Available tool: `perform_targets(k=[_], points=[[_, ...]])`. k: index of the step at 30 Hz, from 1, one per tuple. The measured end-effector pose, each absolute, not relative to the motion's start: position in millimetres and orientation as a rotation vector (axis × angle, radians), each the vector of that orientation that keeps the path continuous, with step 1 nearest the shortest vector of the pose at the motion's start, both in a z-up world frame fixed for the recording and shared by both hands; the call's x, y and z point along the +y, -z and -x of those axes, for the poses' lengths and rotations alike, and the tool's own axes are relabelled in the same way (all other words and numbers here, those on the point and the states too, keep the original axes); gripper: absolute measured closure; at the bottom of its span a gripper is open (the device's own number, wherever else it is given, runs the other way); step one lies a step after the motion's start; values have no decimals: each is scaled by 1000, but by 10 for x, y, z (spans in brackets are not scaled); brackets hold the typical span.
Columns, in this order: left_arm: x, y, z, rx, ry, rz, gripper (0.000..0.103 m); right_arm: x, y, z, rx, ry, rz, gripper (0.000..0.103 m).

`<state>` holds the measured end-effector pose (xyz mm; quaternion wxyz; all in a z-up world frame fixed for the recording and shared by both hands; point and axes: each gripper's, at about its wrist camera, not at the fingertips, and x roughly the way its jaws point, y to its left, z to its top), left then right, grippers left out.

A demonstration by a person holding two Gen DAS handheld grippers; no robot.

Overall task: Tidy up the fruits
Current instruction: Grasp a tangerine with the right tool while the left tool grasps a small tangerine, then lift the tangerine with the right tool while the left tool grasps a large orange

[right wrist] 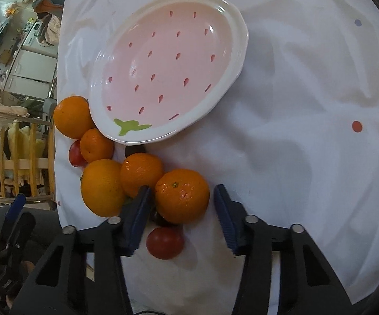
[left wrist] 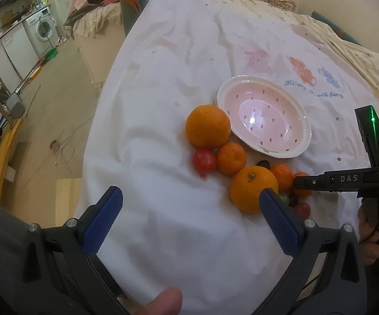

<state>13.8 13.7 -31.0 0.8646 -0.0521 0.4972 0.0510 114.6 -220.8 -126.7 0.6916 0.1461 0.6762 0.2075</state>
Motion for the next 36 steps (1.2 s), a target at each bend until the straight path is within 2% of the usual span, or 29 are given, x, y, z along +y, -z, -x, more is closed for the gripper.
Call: perform_targets(k=[5, 13, 19, 22, 24, 28, 29, 30, 31, 33, 36], points=[[120, 362, -153, 1063, -120, 85, 1, -2262, 1164, -1094, 1487, -480, -354, 59], [-112, 487, -290, 1164, -57, 22, 1, -2636, 784, -997, 1325, -423, -427, 59], [-321, 622, -559, 1290, 11, 149, 3, -2861, 755, -1060, 1283, -373, -503, 59], [-374, 753, -718, 1372, 0, 231, 9, -2850, 781, -1099, 1278, -361, -527, 59], [-386, 835, -784, 1408, -12, 279, 19, -2884, 767, -1115, 1277, -360, -540, 59], [-371, 965, -885, 1458, -27, 356, 21, -2955, 765, -1130, 1274, -363, -569, 59], [-360, 992, -894, 1468, -30, 369, 23, -2959, 772, -1133, 1276, -366, -577, 59], [-354, 1024, -893, 1480, -42, 379, 31, -2960, 778, -1137, 1277, -371, -586, 59], [-339, 1050, -889, 1492, -54, 385, 35, -2960, 782, -1146, 1278, -377, -591, 59], [-339, 1081, -877, 1504, -51, 406, 36, -2949, 774, -1154, 1275, -385, -597, 59], [-361, 1093, -871, 1510, -34, 403, 45, -2946, 759, -1162, 1268, -391, -598, 59]])
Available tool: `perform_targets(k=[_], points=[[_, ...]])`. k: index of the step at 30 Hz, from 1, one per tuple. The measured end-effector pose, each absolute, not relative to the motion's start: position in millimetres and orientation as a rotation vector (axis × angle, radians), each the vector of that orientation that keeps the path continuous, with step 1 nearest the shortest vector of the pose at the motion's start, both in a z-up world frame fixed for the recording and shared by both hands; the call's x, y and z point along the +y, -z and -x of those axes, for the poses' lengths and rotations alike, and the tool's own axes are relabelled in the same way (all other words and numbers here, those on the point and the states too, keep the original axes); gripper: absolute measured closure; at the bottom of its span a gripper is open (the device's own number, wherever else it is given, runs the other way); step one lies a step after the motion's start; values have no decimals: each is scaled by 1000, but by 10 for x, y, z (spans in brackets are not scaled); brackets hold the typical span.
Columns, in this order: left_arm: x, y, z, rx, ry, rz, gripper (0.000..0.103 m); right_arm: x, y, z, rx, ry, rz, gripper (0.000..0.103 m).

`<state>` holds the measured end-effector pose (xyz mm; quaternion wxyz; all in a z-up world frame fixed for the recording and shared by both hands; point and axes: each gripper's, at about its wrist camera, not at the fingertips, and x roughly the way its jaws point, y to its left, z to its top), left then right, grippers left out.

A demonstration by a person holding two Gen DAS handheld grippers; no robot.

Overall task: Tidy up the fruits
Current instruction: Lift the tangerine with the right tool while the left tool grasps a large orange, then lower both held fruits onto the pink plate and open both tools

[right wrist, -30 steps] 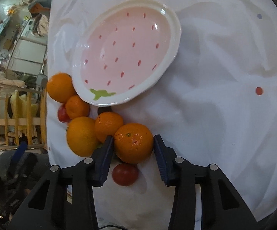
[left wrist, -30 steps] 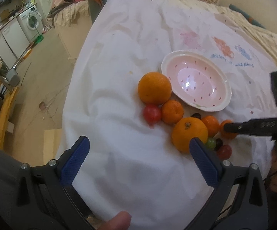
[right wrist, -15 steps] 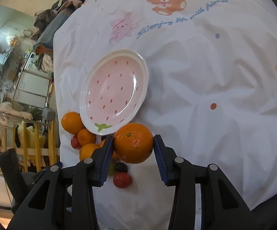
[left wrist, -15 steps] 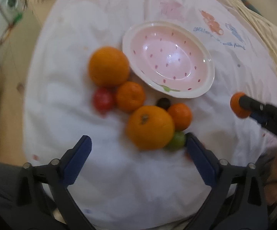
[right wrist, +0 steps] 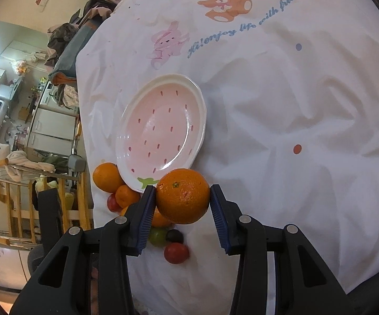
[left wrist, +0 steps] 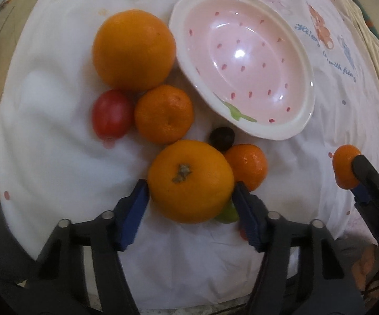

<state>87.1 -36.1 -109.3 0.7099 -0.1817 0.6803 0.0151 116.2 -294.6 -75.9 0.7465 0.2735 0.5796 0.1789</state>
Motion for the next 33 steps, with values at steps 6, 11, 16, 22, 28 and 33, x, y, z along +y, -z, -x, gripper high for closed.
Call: perform_targets(k=[6, 11, 16, 22, 28, 33], points=[[-428, 923, -825, 1480, -33, 306, 49, -2949, 794, -1172, 1275, -375, -594, 59], [-407, 686, -793, 1424, -31, 253, 49, -2931, 727, -1167, 1251, -386, -582, 59], [-376, 357, -736, 1339, -27, 223, 49, -2893, 700, -1162, 1245, -391, -560, 59], [-385, 116, -684, 1262, -47, 147, 49, -2865, 661, -1168, 1231, -397, -533, 59], [-409, -34, -612, 1235, -71, 114, 49, -2898, 573, -1124, 1204, -404, -537, 59], [-406, -227, -655, 1201, -72, 79, 49, -2926, 394, -1090, 1134, -428, -522, 59]])
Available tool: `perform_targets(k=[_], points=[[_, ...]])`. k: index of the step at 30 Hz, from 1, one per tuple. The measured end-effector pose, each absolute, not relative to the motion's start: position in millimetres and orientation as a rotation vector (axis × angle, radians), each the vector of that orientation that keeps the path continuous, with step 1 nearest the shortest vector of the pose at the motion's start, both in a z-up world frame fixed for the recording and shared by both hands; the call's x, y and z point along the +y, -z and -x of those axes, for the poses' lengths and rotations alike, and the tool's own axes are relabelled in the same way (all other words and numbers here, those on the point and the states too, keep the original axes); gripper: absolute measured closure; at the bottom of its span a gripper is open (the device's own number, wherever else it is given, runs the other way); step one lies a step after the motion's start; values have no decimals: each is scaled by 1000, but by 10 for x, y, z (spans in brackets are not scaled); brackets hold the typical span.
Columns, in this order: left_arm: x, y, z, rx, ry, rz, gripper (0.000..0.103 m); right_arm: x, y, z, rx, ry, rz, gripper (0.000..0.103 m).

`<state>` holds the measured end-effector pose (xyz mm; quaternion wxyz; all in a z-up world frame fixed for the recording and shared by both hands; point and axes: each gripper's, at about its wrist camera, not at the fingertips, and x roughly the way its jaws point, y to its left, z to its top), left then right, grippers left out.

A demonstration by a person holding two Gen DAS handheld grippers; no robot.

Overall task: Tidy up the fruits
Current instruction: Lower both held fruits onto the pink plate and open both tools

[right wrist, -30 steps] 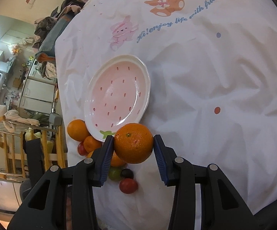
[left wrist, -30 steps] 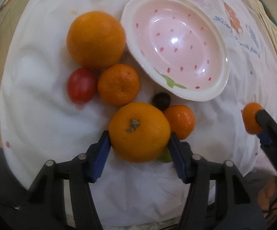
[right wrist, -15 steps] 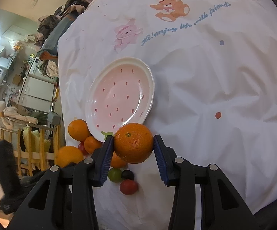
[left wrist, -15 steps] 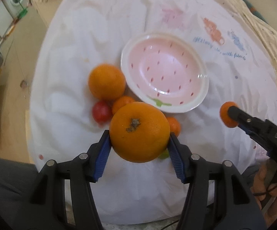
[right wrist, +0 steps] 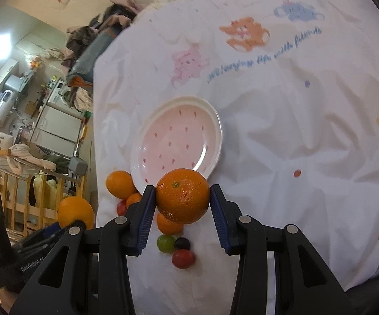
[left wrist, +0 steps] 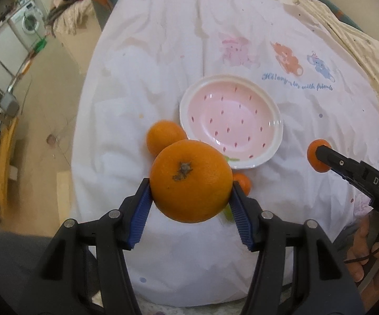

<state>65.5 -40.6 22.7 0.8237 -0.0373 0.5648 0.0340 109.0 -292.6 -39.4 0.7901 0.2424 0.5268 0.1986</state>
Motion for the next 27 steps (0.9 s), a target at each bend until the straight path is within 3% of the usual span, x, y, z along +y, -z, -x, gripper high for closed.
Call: perform_targets(k=[8, 27], points=[[-407, -364, -997, 1134, -34, 1, 49, -2913, 254, -1147, 1060, -455, -513, 59], [-542, 151, -2053, 1137, 89, -99, 49, -2700, 338, -2153, 1071, -486, -408, 59]])
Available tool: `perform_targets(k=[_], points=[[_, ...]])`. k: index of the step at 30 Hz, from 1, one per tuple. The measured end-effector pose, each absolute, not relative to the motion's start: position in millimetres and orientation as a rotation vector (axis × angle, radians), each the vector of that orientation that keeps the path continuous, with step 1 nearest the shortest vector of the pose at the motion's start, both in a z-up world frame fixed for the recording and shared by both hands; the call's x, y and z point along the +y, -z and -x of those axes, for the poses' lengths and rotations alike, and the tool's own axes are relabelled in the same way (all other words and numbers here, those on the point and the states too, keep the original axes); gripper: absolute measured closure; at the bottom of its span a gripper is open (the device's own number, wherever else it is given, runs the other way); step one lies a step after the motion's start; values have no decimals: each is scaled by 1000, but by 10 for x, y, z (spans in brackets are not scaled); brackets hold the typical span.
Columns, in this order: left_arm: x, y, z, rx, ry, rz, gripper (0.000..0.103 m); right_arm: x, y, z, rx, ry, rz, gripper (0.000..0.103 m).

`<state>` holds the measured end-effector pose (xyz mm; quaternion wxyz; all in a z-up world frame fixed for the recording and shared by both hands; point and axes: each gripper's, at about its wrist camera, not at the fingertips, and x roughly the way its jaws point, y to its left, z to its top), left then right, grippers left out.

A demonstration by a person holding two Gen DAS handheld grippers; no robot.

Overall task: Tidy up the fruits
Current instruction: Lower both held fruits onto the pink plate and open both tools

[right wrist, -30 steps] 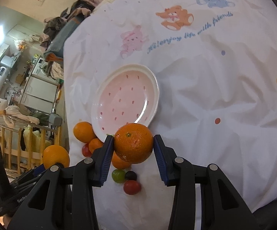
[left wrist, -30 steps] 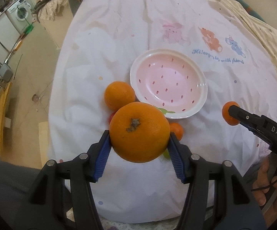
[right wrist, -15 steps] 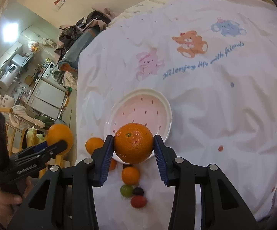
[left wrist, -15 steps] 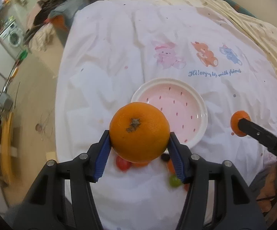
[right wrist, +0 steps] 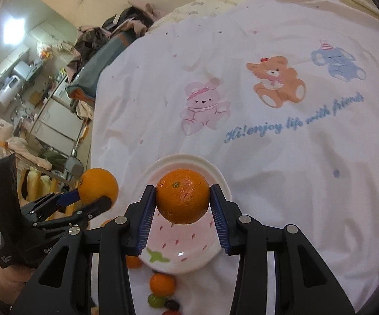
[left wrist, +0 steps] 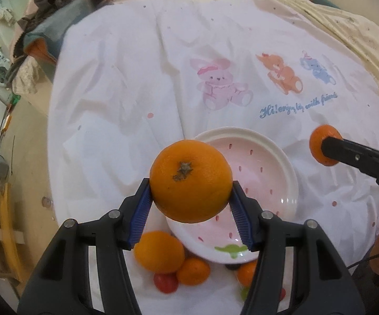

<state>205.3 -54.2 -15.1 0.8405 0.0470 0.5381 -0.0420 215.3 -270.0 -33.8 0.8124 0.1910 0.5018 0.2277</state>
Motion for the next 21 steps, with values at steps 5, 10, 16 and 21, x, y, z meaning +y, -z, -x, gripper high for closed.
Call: perform_targets(k=[5, 10, 16, 21], points=[[-502, 345, -2195, 1146, 114, -69, 49, -2536, 500, -2378, 1107, -522, -396, 59], [-400, 548, -2271, 1144, 113, -2, 49, -2490, 711, -2634, 1145, -546, -500, 59], [-515, 696, -2356, 1133, 143, -95, 49, -2388, 958, -2833, 1211, -550, -491, 59], [-596, 838, -2386, 1189, 191, -90, 49, -2334, 1132, -2866, 1277, -545, -488, 59]])
